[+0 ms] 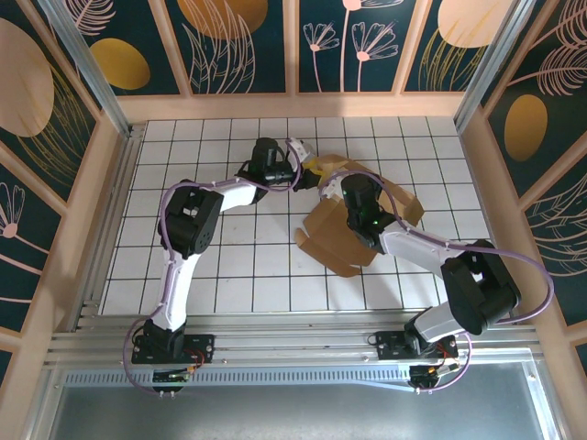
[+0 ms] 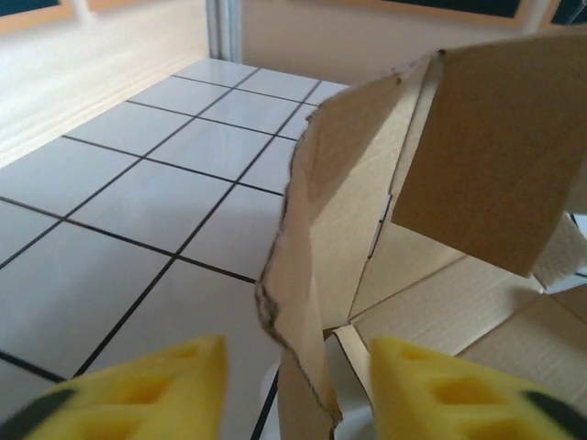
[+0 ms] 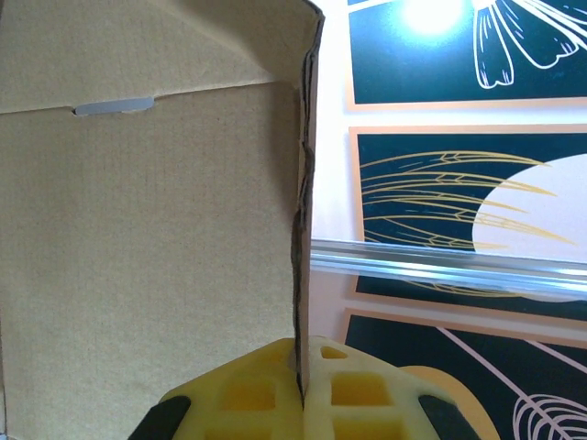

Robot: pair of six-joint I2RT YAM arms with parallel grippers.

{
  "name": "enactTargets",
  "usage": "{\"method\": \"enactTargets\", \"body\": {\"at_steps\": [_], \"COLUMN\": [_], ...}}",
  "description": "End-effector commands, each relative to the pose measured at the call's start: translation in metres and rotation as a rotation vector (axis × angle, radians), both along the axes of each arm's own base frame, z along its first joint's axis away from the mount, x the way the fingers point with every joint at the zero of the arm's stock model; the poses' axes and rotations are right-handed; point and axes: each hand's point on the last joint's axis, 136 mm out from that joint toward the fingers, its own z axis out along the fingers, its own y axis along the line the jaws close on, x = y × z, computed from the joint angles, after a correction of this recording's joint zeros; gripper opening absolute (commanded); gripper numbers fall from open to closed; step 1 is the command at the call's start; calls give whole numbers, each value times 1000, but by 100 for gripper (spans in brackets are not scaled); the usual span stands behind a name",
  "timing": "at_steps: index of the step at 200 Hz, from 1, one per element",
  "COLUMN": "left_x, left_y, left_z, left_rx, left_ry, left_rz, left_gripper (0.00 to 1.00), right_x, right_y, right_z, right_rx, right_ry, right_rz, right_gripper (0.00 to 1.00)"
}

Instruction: Fold the paper box

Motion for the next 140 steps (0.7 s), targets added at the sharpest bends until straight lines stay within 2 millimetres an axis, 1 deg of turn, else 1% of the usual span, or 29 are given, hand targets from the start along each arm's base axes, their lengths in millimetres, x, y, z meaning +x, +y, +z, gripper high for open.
{"method": "enactTargets", "body": {"at_steps": [1, 6, 8, 18, 23, 31, 39, 44, 49, 50, 57, 63, 67, 76, 79, 81, 85, 93, 102, 108, 115, 127, 130, 140], "left_x": [-3, -2, -2, 1, 1, 2, 4, 5, 5, 6, 7, 8, 9, 10, 10, 10, 11, 12, 13, 13, 13, 11, 11, 10], "left_y": [-16, -18, -18, -19, -20, -19, -18, -18, -17, -17, -16, -16, -15, -14, -14, -14, -14, -14, -15, -15, -15, -15, -15, -14], "left_z": [8, 6, 6, 4, 5, 6, 6, 7, 8, 8, 7, 7, 7, 6, 5, 4, 4, 2, 0, -1, -1, -1, -1, -1], "left_rx": [-31, -28, -27, -21, -23, -25, -26, -27, -27, -26, -20, -15, -10, 3, 9, 12, 20, 36, 52, 58, 59, 60, 61, 60], "left_ry": [19, 28, 32, 40, 35, 25, 14, 4, -9, -10, -23, -37, -47, -71, -78, -81, -89, -102, -108, -111, -112, -115, -116, -118], "left_rz": [-73, -77, -78, -79, -79, -71, -59, -52, -47, -45, -39, -31, -28, -25, -26, -26, -29, -32, -38, -40, -42, -49, -50, -53], "left_gripper": [22, 15, 12, 0, 0, 0, 0, 0, 0, 0, 0, 0, 0, 0, 0, 0, 0, 0, 0, 0, 0, 0, 0, 0], "right_x": [-1, -1, -1, -2, -3, -7, -12, -16, -22, -23, -30, -36, -40, -44, -47, -44, -42, -37, -27, -21, -15, -8, -6, -2], "right_y": [5, 5, 5, 8, 12, 21, 33, 44, 54, 55, 68, 75, 80, 83, 87, 81, 77, 66, 49, 38, 27, 15, 13, 8], "right_z": [1, 1, 1, 3, 5, 10, 19, 27, 37, 36, 54, 67, 79, 99, 106, 109, 117, 125, 123, 117, 105, 82, 74, 57], "right_rx": [51, 59, 64, 100, 135, 223, 359, 457, 547, 558, 694, 791, 863, 1012, 1068, 1105, 1192, 1367, 1543, 1633, 1701, 1746, 1745, 1742], "right_ry": [-33, -33, -33, -29, -18, 14, 73, 127, 182, 198, 246, 281, 301, 346, 369, 365, 386, 444, 513, 567, 636, 732, 753, 794], "right_rz": [-8, -9, -10, -10, -3, 8, 23, 40, 62, 66, 88, 100, 119, 139, 154, 135, 128, 91, 9, -54, -130, -240, -268, -311], "right_gripper": [0, 0, 2, 16, 23, 38, 52, 56, 57, 58, 60, 66, 71, 79, 82, 83, 86, 87, 87, 87, 86, 82, 81, 81]}}
